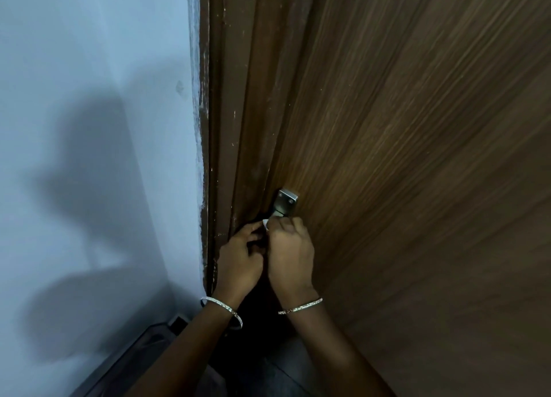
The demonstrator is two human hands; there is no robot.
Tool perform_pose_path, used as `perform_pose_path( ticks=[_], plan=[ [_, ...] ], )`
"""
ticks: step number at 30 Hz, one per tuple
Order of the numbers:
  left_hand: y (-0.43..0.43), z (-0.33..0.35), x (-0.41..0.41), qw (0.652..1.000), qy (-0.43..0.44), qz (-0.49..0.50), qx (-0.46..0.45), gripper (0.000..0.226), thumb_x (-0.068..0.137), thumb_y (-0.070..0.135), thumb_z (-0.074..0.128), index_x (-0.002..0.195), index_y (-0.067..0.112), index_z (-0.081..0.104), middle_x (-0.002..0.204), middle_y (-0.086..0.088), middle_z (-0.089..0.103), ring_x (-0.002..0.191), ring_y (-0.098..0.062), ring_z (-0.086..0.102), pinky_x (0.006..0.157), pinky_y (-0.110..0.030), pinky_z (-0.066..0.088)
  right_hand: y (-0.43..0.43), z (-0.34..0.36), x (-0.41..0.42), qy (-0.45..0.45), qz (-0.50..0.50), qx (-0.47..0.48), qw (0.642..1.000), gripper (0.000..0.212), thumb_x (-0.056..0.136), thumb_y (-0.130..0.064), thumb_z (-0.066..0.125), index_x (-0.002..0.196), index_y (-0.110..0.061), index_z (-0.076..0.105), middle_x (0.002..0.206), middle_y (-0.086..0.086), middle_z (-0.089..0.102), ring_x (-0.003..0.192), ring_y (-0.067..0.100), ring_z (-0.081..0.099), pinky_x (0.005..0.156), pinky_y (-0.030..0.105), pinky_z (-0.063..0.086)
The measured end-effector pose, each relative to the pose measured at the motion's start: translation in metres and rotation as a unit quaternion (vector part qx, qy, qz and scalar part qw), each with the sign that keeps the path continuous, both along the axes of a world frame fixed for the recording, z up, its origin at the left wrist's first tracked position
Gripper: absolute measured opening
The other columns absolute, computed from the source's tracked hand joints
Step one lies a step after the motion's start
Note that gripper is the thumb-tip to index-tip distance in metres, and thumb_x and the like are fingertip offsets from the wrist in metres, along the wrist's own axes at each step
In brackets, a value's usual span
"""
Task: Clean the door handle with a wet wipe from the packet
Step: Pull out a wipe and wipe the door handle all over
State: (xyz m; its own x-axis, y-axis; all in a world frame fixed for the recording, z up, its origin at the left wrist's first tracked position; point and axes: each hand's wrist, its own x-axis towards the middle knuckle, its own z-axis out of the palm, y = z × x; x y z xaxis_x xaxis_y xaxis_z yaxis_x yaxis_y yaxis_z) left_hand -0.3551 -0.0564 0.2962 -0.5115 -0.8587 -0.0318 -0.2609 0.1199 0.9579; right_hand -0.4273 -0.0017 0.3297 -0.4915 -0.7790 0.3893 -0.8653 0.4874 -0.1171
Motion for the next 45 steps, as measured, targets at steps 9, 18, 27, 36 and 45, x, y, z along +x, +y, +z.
perform_pose_path(
  ticks=[9, 18, 27, 36, 45],
  plan=[
    [0.009, 0.011, 0.003, 0.997, 0.007, 0.051, -0.065, 0.035, 0.087, 0.010, 0.060, 0.119, 0.023, 0.061, 0.097, 0.007, 0.073, 0.081, -0.011, 0.070, 0.084, -0.036, 0.057, 0.052, -0.011, -0.018, -0.018, 0.052, -0.067, 0.996, 0.034, 0.082, -0.004, 0.070, 0.114, -0.014, 0.073, 0.115, -0.001, 0.071, 0.103, 0.016, 0.065, 0.094, 0.023, 0.051],
    [0.019, 0.012, 0.007, 0.998, 0.026, 0.037, -0.046, 0.015, 0.090, 0.020, 0.062, 0.104, 0.024, 0.064, 0.085, 0.006, 0.072, 0.073, -0.011, 0.072, 0.074, -0.040, 0.059, 0.089, -0.006, -0.033, -0.202, -0.021, -0.270, 0.941, 0.025, 0.077, 0.001, 0.078, 0.094, -0.018, 0.079, 0.098, -0.011, 0.074, 0.091, 0.003, 0.070, 0.085, 0.010, 0.049],
    [0.018, 0.026, 0.010, 0.975, 0.188, -0.109, 0.047, 0.060, 0.081, 0.023, 0.075, 0.131, 0.043, 0.049, 0.111, 0.008, 0.067, 0.095, -0.014, 0.071, 0.065, -0.035, 0.063, 0.043, 0.020, -0.011, -0.455, 0.001, -0.328, 0.828, 0.022, 0.081, -0.007, 0.075, 0.093, -0.026, 0.078, 0.095, -0.004, 0.075, 0.086, 0.013, 0.073, 0.077, 0.031, 0.060],
    [0.007, 0.018, 0.010, 0.951, -0.080, 0.117, -0.276, 0.023, 0.093, 0.035, 0.060, 0.105, 0.021, 0.074, 0.105, 0.003, 0.069, 0.080, -0.012, 0.065, 0.070, -0.011, 0.045, 0.060, 0.022, -0.033, -0.242, -0.067, -0.110, 0.962, 0.029, 0.086, -0.035, 0.072, 0.113, -0.025, 0.071, 0.109, -0.007, 0.072, 0.103, 0.013, 0.067, 0.089, 0.034, 0.054],
    [-0.001, 0.029, -0.036, 0.962, -0.143, 0.105, -0.206, 0.031, 0.103, 0.030, 0.038, 0.115, 0.015, 0.062, 0.102, -0.013, 0.073, 0.091, -0.032, 0.070, 0.075, -0.039, 0.054, 0.059, 0.011, -0.026, -0.264, -0.111, -0.086, 0.954, 0.023, 0.087, -0.019, 0.070, 0.108, -0.028, 0.076, 0.103, -0.003, 0.077, 0.100, 0.022, 0.070, 0.089, 0.026, 0.052]
  ],
)
